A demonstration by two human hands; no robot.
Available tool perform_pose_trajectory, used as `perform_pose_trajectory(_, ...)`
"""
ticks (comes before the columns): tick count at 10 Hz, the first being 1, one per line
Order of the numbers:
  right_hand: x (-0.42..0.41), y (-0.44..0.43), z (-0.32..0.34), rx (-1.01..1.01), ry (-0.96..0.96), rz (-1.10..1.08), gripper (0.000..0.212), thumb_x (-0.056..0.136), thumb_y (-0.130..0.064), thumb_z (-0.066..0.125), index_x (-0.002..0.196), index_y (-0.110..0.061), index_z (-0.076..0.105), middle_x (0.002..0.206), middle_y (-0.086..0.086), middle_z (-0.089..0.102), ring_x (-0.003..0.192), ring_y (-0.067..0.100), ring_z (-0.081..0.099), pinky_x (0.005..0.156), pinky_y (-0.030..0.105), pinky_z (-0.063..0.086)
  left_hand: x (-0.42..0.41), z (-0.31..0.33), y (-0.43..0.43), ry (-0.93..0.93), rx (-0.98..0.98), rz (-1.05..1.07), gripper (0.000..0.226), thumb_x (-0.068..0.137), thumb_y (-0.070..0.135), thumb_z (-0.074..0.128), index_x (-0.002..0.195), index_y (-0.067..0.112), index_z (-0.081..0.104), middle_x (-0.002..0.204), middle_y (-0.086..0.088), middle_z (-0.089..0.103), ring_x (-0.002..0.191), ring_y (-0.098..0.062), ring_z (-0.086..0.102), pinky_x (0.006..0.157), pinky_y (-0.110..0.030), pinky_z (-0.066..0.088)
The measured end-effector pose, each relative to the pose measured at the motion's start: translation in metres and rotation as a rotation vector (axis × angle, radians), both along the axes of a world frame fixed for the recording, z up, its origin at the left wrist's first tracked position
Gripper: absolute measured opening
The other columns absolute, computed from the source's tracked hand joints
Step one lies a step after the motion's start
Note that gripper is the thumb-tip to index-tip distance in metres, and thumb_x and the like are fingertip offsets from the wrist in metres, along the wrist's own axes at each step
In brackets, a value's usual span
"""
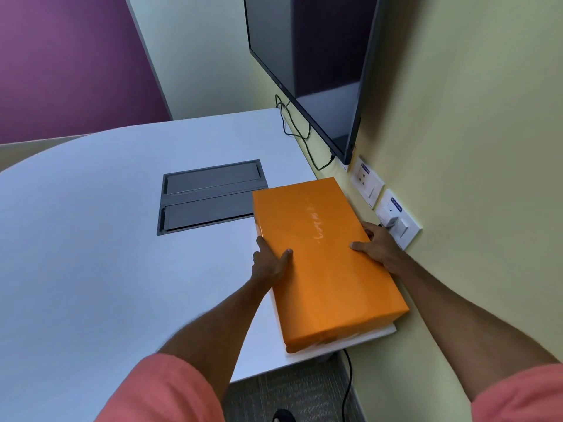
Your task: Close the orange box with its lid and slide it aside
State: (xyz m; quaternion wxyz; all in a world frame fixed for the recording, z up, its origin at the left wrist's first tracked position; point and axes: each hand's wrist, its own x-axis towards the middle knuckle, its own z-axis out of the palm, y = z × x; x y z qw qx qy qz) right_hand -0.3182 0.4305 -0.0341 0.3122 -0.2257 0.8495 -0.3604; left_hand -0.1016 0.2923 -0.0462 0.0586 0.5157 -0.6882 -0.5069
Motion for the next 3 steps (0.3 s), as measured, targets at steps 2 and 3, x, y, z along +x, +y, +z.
perform_pose_trajectory(2, 0.020, -0.026, 0.016, 0.036, 0.391, 0.074, 0.070, 0.087, -0.036, 0.066, 0.144, -0.008, 0.039, 0.147, 0.015, 0.047, 0.134, 0.033, 0.045, 0.108, 0.047, 0.041, 0.011, 0.011, -0.016, -0.066, -0.001, -0.095, 0.093, 0.086, 0.055, 0.060, 0.153, 0.016, 0.008, 0.155, -0.020, 0.029, 0.139, -0.044, 0.038, 0.111, -0.057, 0.038)
perform_pose_trajectory(3, 0.039, -0.051, 0.029, 0.051, 0.554, 0.143, 0.068, 0.089, -0.048, 0.057, 0.143, -0.009, 0.039, 0.147, 0.014, 0.045, 0.133, 0.033, 0.043, 0.103, 0.048, 0.041, 0.024, 0.023, -0.032, -0.193, -0.233, -0.104, 0.092, 0.088, 0.059, 0.052, 0.155, 0.013, 0.008, 0.159, -0.019, 0.023, 0.144, -0.041, 0.029, 0.114, -0.057, 0.032)
